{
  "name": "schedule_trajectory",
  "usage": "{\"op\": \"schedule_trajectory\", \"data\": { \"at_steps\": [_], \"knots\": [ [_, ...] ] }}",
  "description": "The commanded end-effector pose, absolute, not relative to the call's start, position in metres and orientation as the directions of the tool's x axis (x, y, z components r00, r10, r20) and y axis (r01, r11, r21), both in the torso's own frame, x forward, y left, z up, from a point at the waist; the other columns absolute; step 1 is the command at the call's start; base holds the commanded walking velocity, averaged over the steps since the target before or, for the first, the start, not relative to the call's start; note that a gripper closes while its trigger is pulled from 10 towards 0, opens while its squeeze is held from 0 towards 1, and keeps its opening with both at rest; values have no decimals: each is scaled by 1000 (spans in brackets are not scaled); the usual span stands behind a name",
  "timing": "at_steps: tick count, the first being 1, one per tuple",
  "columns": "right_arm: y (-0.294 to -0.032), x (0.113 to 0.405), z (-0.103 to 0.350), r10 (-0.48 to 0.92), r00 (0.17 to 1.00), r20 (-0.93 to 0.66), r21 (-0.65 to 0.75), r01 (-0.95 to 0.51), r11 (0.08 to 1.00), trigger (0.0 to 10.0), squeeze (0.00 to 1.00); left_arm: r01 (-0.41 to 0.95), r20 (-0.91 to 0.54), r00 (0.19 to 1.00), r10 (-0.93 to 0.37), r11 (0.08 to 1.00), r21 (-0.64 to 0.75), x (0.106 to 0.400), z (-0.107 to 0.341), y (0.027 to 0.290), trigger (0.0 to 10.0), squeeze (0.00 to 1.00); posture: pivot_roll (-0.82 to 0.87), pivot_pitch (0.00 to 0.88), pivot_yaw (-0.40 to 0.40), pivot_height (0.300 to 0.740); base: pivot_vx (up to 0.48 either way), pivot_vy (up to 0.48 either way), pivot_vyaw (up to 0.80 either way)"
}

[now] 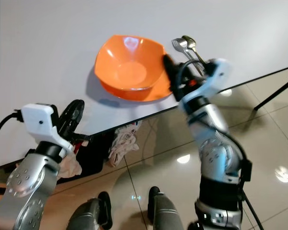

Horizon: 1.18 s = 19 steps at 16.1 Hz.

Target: Setting the table

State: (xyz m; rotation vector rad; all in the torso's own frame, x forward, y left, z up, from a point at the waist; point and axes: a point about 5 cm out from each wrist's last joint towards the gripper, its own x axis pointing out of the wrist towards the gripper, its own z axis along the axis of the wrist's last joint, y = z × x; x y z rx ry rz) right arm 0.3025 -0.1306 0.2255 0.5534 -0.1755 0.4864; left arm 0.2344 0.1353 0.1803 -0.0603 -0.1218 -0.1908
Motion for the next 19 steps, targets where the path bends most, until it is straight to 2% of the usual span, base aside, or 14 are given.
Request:
{"op": "schedule_trajectory", "data": {
  "at_steps": [1, 4, 8, 10, 13, 15, 19],
  "knots": [
    [-121, 296, 228, 452, 834, 316, 414, -549, 726, 10000, 0, 162, 104, 982, -156, 985, -57, 234, 176, 140, 10000, 0, -96, 268, 1, 740, 0, 480, 0],
    [-98, 295, 213, 551, 786, 279, 320, -618, 718, 10000, 0, 107, 115, 988, -103, 994, -37, 242, 175, 149, 10000, 0, -59, 193, -29, 740, 0, 480, 0],
    [-89, 300, 199, 575, 779, 250, 258, -626, 736, 10000, 0, 103, 96, 990, -101, 995, -13, 248, 165, 151, 10000, 0, -43, 132, -46, 740, 0, 480, 0],
    [-85, 305, 171, 583, 792, 179, 187, -609, 770, 10000, 0, 117, 70, 991, -116, 993, -20, 256, 150, 149, 10000, 0, -41, 68, -52, 740, 0, 480, 0],
    [-91, 311, 141, 548, 833, 76, 94, -553, 828, 10000, 0, 139, 3, 990, -139, 990, -9, 257, 126, 148, 10000, 0, -50, 36, -41, 740, 0, 480, 0],
    [-91, 308, 114, 597, 802, -16, 86, -594, 800, 10000, 0, 164, -58, 985, -163, 986, 15, 257, 106, 146, 10000, 0, -41, 26, -23, 740, 0, 480, 0],
    [-87, 306, 106, 630, 777, -4, 97, -626, 773, 10000, 0, 207, -44, 978, -205, 978, 25, 257, 107, 141, 10000, 0, -20, 25, -14, 740, 0, 480, 600]
  ]
}}
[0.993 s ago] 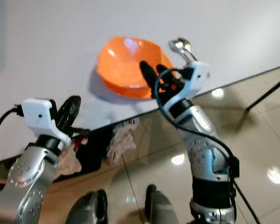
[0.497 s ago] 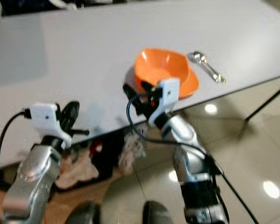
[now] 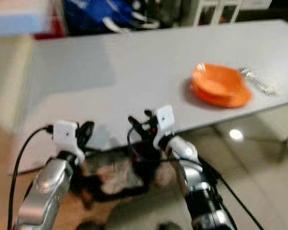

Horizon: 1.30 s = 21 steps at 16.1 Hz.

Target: Setting the table

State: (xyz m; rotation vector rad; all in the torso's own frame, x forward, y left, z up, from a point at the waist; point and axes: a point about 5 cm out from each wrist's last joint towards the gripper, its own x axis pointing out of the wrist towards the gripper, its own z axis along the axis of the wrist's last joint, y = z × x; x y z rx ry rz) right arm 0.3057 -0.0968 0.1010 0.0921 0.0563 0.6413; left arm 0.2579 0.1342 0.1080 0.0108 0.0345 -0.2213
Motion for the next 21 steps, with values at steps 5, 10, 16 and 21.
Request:
{"op": "schedule_trajectory", "data": {
  "at_steps": [5, 10, 16, 21],
  "knots": [
    [-85, 311, 97, 580, 814, -31, -11, -580, 814, 10000, 0, 207, -12, 978, -207, 978, 27, 258, 109, 142, 10000, 0, -18, 37, -22, 740, 0, 480, 388],
    [-85, 313, 101, 581, 814, 4, -27, -580, 814, 10000, 0, 210, -2, 978, -210, 978, 19, 257, 110, 140, 10000, 0, -19, 48, -25, 740, 0, 480, 0],
    [-81, 311, 111, 592, 804, 55, -37, -591, 806, 10000, 0, 192, 21, 981, -193, 980, 43, 261, 117, 148, 10000, 0, -28, 60, -15, 740, 0, 480, 0],
    [-80, 314, 120, 582, 808, 91, -53, -579, 813, 10000, 0, 213, 101, 971, -219, 975, 66, 265, 141, 144, 10000, 0, -34, 68, -12, 740, 0, 480, 0]
  ]
}}
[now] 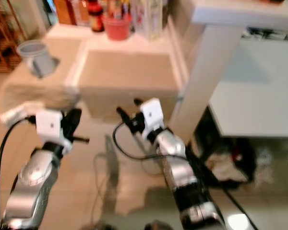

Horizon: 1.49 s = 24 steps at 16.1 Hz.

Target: Setting the table

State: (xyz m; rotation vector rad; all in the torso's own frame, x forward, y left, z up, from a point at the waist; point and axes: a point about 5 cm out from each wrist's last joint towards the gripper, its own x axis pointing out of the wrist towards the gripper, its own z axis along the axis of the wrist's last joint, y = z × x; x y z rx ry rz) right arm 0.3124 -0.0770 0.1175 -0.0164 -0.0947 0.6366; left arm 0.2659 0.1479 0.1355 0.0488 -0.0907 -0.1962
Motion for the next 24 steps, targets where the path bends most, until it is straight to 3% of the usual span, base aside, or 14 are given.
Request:
{"op": "schedule_trajectory", "data": {
  "at_steps": [1, 5, 6, 18, 19, 24],
  "knots": [
    [-80, 314, 121, 581, 809, 95, -53, -578, 814, 10000, 0, 219, 113, 967, -226, 973, 68, 266, 145, 142, 10000, 0, -34, 68, -12, 740, 0, 480, 0],
    [-80, 315, 124, 574, 812, 102, -40, -573, 818, 10000, 0, 187, 198, 960, -196, 980, 65, 270, 164, 144, 10000, 0, -40, 73, -11, 740, 0, 360, 0],
    [-82, 315, 122, 570, 816, 95, -39, -569, 822, 10000, 0, 175, 217, 959, -183, 983, 53, 270, 168, 146, 10000, 1000, -40, 72, -13, 740, 0, 0, 0],
    [-81, 308, 104, 589, 808, 6, 11, -589, 808, 10000, 0, 216, 174, 959, -224, 974, 62, 263, 158, 139, 10000, 1000, -48, 84, -18, 740, 0, 0, 0],
    [-83, 307, 103, 573, 819, 22, 9, -573, 819, 0, 0, 216, 168, 960, -224, 974, 61, 263, 156, 138, 10000, 1000, -47, 85, -18, 740, 0, 0, 0],
    [-88, 309, 98, 538, 843, 2, 59, -537, 842, 0, 0, 182, 143, 971, -191, 980, 76, 264, 151, 140, 10000, 1000, -42, 80, -20, 740, 0, 0, 0]
  ]
}}
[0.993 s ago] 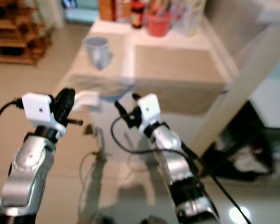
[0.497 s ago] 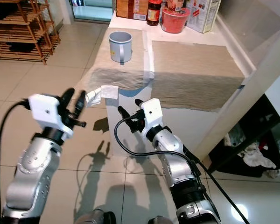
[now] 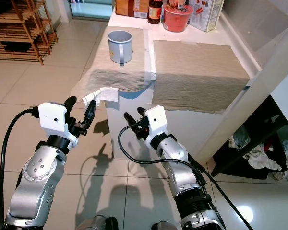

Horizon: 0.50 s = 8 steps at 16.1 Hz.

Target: Setting the table

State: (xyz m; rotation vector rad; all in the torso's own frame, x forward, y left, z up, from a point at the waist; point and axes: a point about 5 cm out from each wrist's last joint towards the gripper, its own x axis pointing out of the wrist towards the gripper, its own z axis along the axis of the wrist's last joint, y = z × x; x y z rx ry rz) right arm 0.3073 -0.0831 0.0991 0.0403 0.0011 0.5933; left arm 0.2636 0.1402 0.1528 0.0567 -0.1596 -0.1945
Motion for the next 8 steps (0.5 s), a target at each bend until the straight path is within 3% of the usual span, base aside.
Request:
{"op": "schedule_trajectory", "data": {
  "at_steps": [1, 2, 5, 6, 7, 8],
  "knots": [
    [-88, 309, 98, 536, 844, 1, 56, -535, 843, 0, 0, 175, 146, 971, -187, 980, 90, 264, 152, 141, 10000, 388, -42, 79, -20, 740, 0, 0, 0],
    [-90, 310, 98, 529, 849, -1, 60, -528, 847, 0, 0, 161, 153, 973, -172, 984, 79, 264, 153, 143, 10000, 0, -43, 77, -20, 740, 0, 0, 0],
    [-90, 311, 99, 530, 848, 14, 75, -530, 845, 0, 0, 160, 174, 970, -169, 985, 67, 263, 157, 147, 10000, 0, -40, 75, -20, 740, 0, 0, 0],
    [-86, 311, 102, 545, 838, 9, 80, -544, 835, 0, 0, 180, 208, 959, -193, 981, 78, 263, 165, 144, 10000, 0, -40, 71, -19, 740, 480, 0, 0],
    [-82, 312, 101, 565, 825, -18, 96, -561, 822, 10000, 0, 196, 234, 949, -211, 977, 84, 263, 172, 142, 10000, 0, -41, 71, -17, 740, 480, 0, -663],
    [-81, 312, 104, 572, 820, -2, 122, -568, 814, 10000, 0, 202, 244, 945, -217, 976, 85, 263, 175, 141, 10000, 0, -40, 70, -16, 740, 480, 0, -731]
  ]
}}
